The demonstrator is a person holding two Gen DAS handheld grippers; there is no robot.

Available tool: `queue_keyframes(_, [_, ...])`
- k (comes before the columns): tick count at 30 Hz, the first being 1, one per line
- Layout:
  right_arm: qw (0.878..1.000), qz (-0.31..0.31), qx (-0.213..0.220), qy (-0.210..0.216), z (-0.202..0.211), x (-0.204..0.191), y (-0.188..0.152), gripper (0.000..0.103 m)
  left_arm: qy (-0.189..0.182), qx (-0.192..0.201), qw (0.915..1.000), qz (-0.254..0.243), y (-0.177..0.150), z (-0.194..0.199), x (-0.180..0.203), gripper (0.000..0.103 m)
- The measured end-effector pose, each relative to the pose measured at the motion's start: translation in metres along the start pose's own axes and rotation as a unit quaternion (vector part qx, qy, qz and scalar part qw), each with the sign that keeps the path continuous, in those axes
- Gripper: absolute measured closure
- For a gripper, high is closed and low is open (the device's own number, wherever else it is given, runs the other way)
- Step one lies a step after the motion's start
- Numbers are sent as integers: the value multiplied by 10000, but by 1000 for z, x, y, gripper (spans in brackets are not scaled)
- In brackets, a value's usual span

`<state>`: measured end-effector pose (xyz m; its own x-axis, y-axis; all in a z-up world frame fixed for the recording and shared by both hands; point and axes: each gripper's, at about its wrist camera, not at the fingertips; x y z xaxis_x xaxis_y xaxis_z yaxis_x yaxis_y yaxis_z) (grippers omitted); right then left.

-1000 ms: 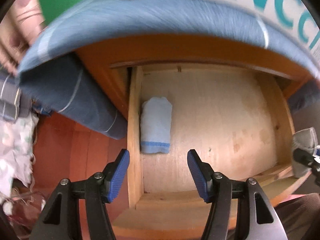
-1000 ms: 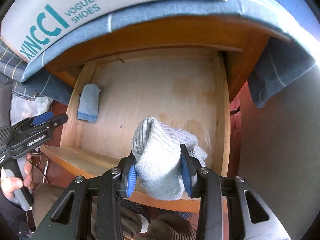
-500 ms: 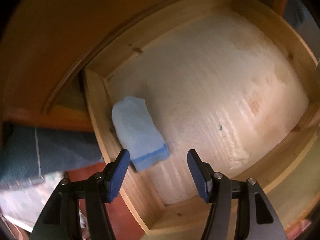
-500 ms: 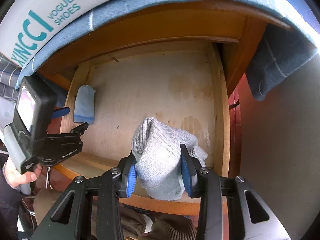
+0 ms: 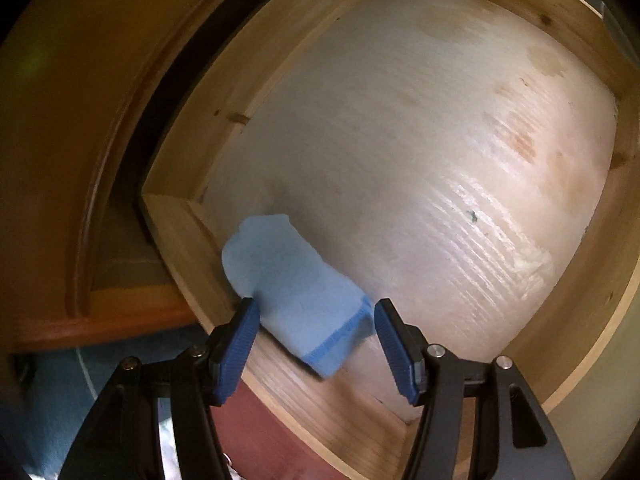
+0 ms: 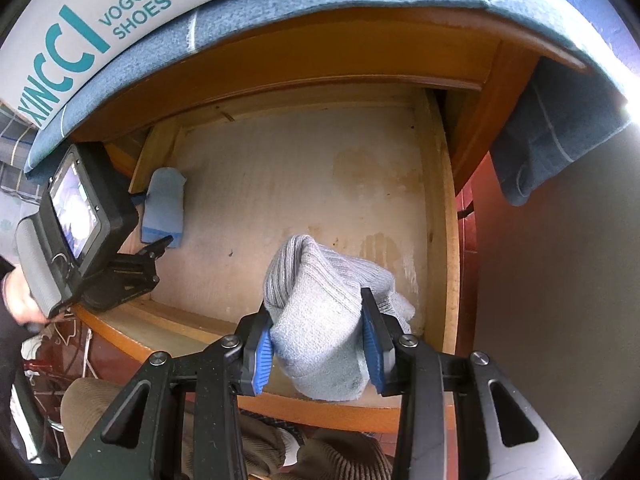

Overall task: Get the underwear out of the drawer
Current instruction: 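Grasp the light blue sock with the left gripper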

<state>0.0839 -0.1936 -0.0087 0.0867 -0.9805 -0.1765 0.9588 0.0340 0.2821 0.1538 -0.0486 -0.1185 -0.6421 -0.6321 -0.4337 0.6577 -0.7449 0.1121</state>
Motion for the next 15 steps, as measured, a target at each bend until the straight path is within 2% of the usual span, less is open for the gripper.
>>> queue_keyframes(7, [10000,-66,55,26,2,1,-3,68,-196,237,9979,-570,8,-8,-12,42])
queue_keyframes(15, [9998,-139,134,67,8,6,-6,68,-369,244,9967,-674,18,-23,-33,42])
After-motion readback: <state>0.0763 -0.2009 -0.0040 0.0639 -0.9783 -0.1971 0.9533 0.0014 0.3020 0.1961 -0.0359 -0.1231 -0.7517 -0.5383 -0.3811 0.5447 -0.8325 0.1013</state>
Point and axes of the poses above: each gripper's, at about its wrist camera, not at the fingertips, and z roughly against the way its jaws point, x to its right, y to its top, and after that the axes turned 7 degrees about z, right-handed
